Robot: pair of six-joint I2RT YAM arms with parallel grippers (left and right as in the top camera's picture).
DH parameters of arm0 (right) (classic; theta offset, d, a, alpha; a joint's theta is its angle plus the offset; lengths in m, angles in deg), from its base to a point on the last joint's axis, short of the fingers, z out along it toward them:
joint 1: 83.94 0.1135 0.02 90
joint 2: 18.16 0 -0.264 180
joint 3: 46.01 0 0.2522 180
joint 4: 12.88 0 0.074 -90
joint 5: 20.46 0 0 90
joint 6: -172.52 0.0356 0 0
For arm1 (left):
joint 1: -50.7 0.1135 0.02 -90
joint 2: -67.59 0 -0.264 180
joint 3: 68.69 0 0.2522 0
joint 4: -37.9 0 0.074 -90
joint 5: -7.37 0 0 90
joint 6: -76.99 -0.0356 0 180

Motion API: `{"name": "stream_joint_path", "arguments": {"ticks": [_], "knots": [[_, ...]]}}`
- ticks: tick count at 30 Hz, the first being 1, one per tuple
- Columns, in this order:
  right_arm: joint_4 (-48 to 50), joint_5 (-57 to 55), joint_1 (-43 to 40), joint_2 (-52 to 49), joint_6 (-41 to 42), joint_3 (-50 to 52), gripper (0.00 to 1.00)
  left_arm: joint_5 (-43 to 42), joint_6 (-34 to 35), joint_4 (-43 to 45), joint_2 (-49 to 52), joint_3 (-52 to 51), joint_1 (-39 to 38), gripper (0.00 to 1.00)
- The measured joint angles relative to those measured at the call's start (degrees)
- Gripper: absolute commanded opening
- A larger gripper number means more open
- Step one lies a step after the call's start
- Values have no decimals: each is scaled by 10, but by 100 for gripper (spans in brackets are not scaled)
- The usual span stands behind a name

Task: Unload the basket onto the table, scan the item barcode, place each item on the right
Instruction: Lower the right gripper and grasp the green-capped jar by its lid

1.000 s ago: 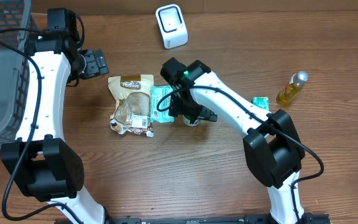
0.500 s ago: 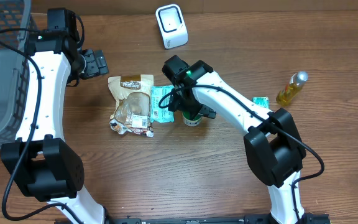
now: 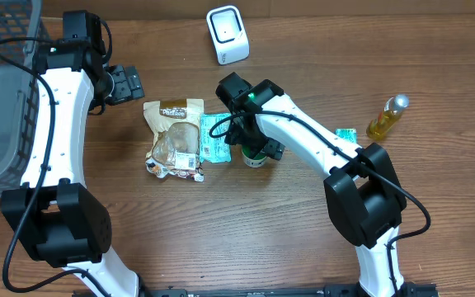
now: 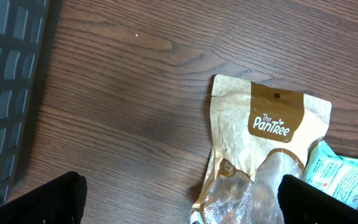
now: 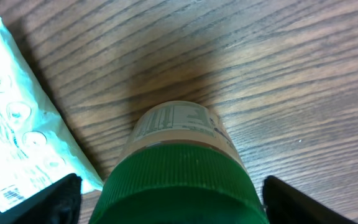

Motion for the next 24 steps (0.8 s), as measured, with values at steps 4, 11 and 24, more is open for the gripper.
{"name": "stream_joint_path", "arguments": {"ticks": [4,11,24], "knots": [[0,0,0,0,12,0,85,0,0,0,0,0,0,100],[8,0,0,0,20,0,82,0,0,0,0,0,0,100],[9,0,0,0,20,0,75,0,0,0,0,0,0,99]]}}
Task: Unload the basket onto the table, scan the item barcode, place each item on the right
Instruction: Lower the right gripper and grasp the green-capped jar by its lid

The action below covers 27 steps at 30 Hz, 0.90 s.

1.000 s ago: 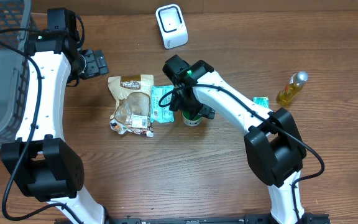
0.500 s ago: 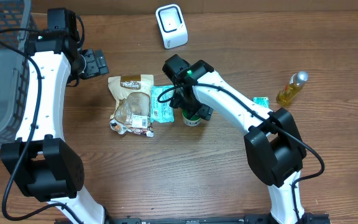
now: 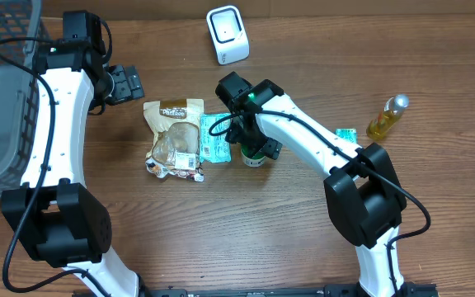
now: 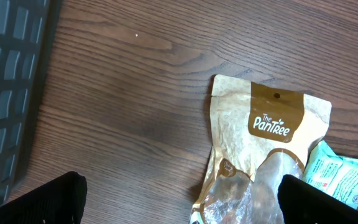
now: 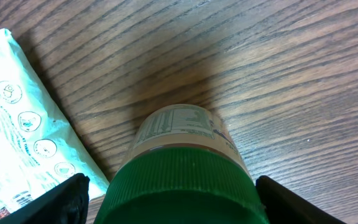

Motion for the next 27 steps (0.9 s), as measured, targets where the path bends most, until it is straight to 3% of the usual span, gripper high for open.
{"name": "stream_joint_path", "arguments": {"ticks": [3,7,9,13,17,18,20,21,22,27], "knots": [[-5,-1,0,0,0,0,62,0,0,0,0,0,0,99],[-9,0,0,0,-1,0,62,0,0,0,0,0,0,100],[-11,0,0,0,-4,0,55,0,0,0,0,0,0,100],[-12,-5,0,0,-85,0,55,0,0,0,0,0,0,100],[-19,-27,0,1,-231,0,56,0,0,0,0,0,0,99],[-23,-33,0,2,-262,0,57,0,0,0,0,0,0,100],[-26,-47,0,2,-307,0,70,0,0,0,0,0,0,99],[-26,-55,0,2,-328,0,79,0,0,0,0,0,0,100],[-25,-62,0,2,-346,0,100,0,0,0,0,0,0,100],[-27,-75,0,2,-352,0,100,0,0,0,0,0,0,100]]}}
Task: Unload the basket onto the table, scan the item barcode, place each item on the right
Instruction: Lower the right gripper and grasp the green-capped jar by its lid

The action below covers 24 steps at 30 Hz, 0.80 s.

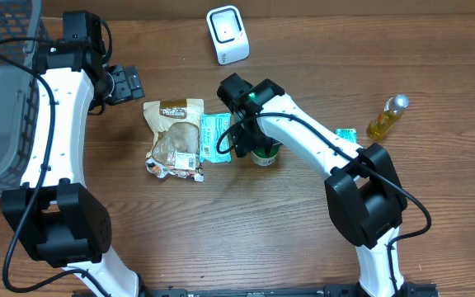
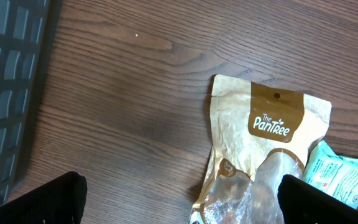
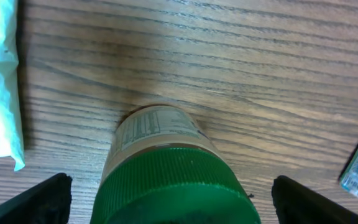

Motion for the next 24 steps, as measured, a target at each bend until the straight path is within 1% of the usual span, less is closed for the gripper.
{"name": "stream_joint_path", "arguments": {"ticks": [8,12,16,21,24], "knots": [[-18,2,0,0,85,0,100,0,0,0,0,0,0,100],[-17,7,-1,0,101,0,100,0,0,0,0,0,0,100],[-17,44,-19,0,103,0,100,0,0,0,0,0,0,99],[-11,63,-41,0,104,10,100,0,0,0,0,0,0,99],[-6,68,-41,0,104,10,100,0,0,0,0,0,0,100]]}}
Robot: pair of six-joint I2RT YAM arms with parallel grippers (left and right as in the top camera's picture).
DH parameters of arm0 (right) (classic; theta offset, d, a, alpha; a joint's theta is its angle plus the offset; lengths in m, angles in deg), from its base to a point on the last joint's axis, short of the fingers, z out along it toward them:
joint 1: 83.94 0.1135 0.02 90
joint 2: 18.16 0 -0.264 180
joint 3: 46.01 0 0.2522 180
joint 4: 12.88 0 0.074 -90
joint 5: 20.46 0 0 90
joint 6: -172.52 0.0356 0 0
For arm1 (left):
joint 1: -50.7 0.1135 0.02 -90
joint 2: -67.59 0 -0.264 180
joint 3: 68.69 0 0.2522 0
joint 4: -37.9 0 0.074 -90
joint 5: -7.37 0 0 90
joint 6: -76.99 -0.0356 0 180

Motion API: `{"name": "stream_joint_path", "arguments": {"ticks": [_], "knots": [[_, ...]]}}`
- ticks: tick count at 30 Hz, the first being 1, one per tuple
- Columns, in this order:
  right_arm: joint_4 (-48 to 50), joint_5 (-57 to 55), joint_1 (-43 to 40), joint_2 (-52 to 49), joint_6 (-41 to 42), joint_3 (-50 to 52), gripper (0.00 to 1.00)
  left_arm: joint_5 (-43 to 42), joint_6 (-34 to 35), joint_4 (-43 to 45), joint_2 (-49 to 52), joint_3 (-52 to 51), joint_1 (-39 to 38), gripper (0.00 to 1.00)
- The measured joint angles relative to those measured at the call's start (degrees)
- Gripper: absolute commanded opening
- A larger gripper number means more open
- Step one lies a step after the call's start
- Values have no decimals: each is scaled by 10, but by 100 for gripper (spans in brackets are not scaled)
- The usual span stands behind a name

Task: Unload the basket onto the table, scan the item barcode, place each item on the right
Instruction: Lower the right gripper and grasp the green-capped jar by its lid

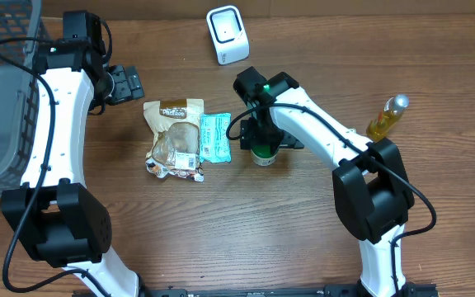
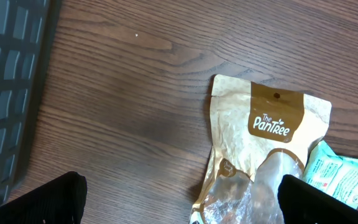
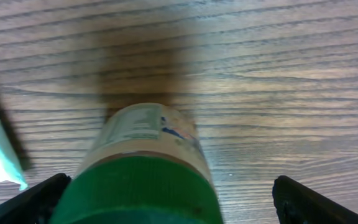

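Observation:
A jar with a green lid (image 1: pixel 261 153) stands upright on the wooden table. My right gripper (image 1: pixel 264 137) hangs over it, open, with a finger on either side. In the right wrist view the jar (image 3: pixel 145 180) sits left of the middle, its lid close to the left finger (image 3: pixel 42 200), and the gripper (image 3: pixel 173 204) is spread wide. The white barcode scanner (image 1: pixel 227 34) stands at the back of the table. My left gripper (image 1: pixel 127 84) is open over bare wood, beside the top of a gold snack pouch (image 2: pixel 263 149); nothing is between its fingers (image 2: pixel 48 199).
The gold pouch (image 1: pixel 174 136) and a teal packet (image 1: pixel 215 137) lie left of the jar. A bottle of yellow oil (image 1: pixel 387 115) stands at the right. A grey basket (image 1: pixel 2 91) fills the far left edge.
My right wrist has turned and shifted right over the jar. In its view the jar now sits further left and the teal packet is only at the left edge. The left arm is unmoved.
The right gripper was open around the green-lidded jar right beside the teal packet. By 0.8 s ago the jar stood a little further right of the packet, with the wrist turned. Now the wrist has turned further, still open. The left gripper stayed open by the pouch.

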Motion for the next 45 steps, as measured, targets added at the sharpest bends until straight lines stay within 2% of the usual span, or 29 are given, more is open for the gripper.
{"name": "stream_joint_path", "arguments": {"ticks": [45], "knots": [[16,20,1,0,8,0,100,0,0,0,0,0,0,100]]}}
